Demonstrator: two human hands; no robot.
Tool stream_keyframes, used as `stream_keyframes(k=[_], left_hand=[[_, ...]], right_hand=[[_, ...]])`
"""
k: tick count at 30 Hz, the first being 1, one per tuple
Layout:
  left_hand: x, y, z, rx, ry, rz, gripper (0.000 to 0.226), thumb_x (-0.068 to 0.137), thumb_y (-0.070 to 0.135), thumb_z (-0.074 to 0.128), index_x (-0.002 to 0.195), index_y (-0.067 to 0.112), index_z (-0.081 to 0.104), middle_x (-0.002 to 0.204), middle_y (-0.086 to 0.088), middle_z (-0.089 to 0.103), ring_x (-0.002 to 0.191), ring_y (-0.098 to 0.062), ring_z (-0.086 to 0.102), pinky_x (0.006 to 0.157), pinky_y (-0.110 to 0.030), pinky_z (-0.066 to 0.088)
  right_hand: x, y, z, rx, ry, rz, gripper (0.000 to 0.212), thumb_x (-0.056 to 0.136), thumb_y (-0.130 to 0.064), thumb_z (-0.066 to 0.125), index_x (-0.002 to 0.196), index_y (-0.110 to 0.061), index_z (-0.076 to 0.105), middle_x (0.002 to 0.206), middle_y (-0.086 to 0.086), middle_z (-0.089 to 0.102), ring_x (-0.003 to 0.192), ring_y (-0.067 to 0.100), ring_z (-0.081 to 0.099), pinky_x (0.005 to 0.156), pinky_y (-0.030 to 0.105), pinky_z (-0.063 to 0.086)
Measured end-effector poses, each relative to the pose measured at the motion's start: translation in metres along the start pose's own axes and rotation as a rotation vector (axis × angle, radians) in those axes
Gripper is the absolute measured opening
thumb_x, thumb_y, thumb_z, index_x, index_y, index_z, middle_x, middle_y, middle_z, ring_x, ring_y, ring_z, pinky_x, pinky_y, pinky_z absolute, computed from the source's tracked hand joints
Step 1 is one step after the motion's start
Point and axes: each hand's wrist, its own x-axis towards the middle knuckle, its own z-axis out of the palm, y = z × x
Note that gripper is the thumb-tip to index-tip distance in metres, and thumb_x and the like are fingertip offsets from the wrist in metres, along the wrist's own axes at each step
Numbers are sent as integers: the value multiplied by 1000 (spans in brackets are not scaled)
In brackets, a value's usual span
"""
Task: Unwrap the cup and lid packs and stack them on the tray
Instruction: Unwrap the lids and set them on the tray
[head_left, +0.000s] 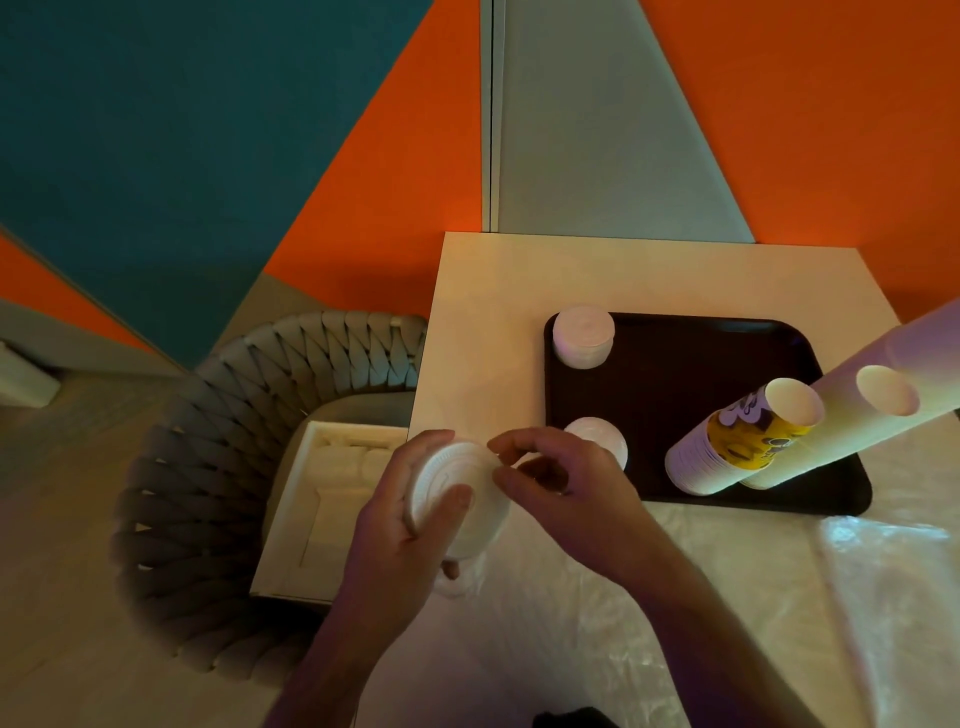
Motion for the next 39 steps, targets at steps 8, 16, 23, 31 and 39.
stream_keyframes(k=[8,16,23,31,39], left_hand=[[-3,4,1,-16,-2,2,41,85,35,63,125,40,54,111,26,59,98,-6,63,49,-25,55],[-1,10,-3,-125,-71,-11,33,82,38,70,113,44,61,106,19,63,88,-17,69,44,-35,54],[0,12,-6,-271,-88,-50,19,80,49,65,91,34,67,92,-6,69,59,-23,64,41,-31,46],[-1,13,-3,-226,-22,-64,22,92,43,61,86,21,62,81,-9,67,59,-24,61,39,-31,45],[-2,17,-1,-119,-30,-34,9,88,36,59,81,31,62,72,-1,66,52,-17,62,42,-29,47]], right_hand=[[-3,-6,-4,198,-7,76,11,89,-17,76,93,-25,70,89,-15,70,71,2,65,68,17,50],[-4,-6,-8,344,-110,110,10,94,-11,70,90,-19,65,79,-9,63,76,9,58,74,30,50],[-4,-5,-10,561,-63,225,5,95,-18,66,92,-18,64,80,-2,67,78,10,62,73,31,53],[-14,-1,7,73,218,-111,54,67,-51,81,109,-35,51,124,-21,51,116,6,56,81,28,55],[-18,6,22,-207,160,-289,67,64,-60,82,116,-33,49,132,-21,43,122,0,44,89,6,41]])
